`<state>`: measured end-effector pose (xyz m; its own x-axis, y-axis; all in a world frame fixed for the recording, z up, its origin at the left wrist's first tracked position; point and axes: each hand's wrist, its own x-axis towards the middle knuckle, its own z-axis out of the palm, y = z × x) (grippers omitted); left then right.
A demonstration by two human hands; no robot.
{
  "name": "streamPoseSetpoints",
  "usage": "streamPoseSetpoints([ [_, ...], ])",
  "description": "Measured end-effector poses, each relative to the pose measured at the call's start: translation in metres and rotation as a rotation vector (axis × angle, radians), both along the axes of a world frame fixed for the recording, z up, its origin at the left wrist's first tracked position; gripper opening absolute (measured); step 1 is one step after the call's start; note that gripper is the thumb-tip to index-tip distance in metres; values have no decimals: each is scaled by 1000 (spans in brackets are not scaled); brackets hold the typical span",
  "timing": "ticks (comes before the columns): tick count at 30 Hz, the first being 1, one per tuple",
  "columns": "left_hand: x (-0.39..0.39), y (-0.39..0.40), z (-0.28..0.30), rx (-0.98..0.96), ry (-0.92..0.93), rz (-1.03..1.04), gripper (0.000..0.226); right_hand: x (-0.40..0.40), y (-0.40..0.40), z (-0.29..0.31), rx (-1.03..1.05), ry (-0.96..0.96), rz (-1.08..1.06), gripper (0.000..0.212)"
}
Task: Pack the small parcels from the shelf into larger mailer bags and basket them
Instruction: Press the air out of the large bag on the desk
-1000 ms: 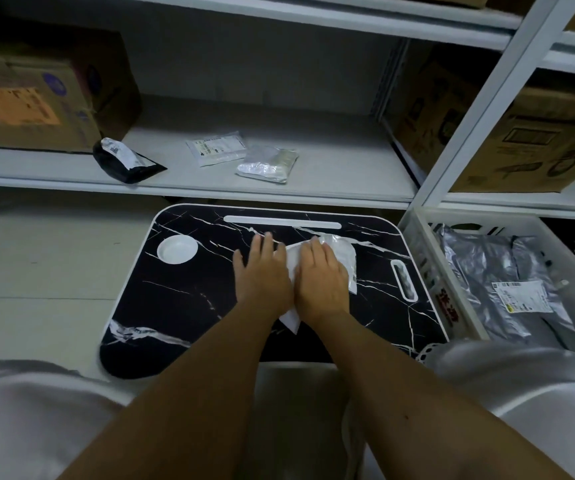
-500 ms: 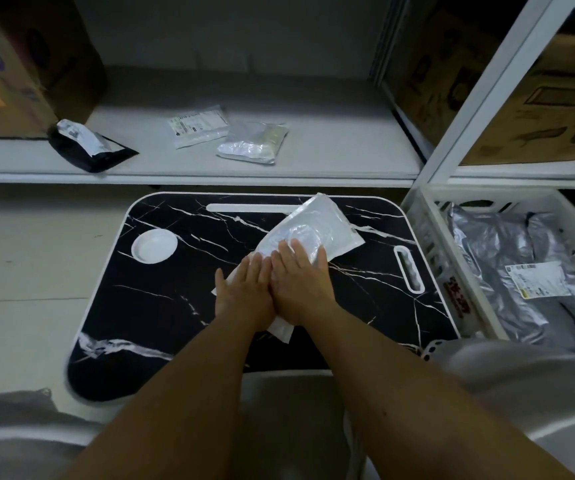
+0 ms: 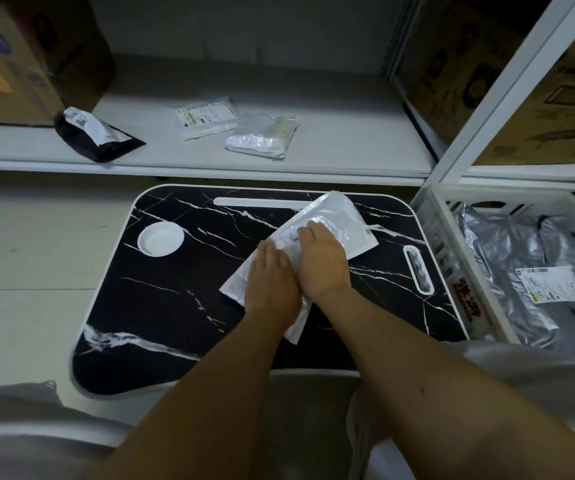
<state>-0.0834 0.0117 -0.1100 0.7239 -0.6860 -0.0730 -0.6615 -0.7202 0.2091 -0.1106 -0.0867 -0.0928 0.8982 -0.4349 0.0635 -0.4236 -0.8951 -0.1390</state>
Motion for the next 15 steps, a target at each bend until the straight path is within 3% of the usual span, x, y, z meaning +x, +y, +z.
streamPoseSetpoints([
  [5,-11,-6,-6,157,137,-47,79,-8,-22,-9,119,350,27,51],
  [9,1,-4,-9,320,158,-44,120,0,-25,-8,166,476,14,52],
  [15,11,-4,0,370,206,-75,110,8,-32,-2,300,519,-22,51],
])
